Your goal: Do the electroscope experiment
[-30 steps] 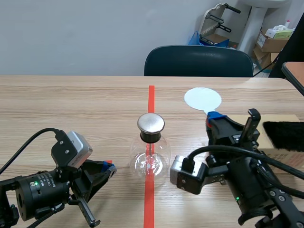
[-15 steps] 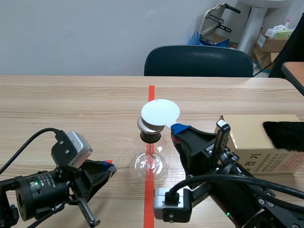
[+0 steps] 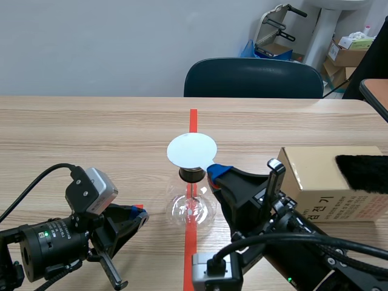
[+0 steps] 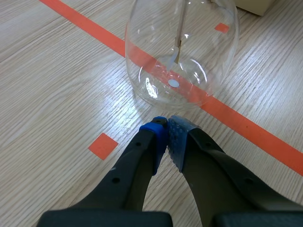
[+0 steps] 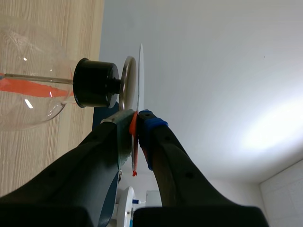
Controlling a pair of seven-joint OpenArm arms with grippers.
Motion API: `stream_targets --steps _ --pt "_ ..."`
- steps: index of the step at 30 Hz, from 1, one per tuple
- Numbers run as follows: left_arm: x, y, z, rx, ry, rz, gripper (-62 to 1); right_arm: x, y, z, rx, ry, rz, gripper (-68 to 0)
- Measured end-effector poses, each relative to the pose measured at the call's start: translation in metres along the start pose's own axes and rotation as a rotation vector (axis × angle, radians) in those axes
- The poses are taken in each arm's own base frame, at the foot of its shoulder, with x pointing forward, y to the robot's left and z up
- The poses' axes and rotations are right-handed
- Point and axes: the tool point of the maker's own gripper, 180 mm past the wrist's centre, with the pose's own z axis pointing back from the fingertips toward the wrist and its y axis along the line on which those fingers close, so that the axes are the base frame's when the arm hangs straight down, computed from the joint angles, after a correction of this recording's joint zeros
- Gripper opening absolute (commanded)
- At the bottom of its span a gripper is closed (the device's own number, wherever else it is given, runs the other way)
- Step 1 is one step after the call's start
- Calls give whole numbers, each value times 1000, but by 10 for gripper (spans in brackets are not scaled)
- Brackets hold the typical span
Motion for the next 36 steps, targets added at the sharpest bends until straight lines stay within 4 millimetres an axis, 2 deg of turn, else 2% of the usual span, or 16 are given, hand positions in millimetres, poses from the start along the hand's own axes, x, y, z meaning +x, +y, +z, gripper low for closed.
stream_targets --steps 17,26,36 --pt "0 0 0 0 0 0 -594 -1 0 0 0 8 0 -667" --pt "0 0 0 0 0 0 -594 -38 0 4 0 210 2 -667" --pt "0 0 0 0 0 0 -594 -83 0 20 0 479 -1 -667"
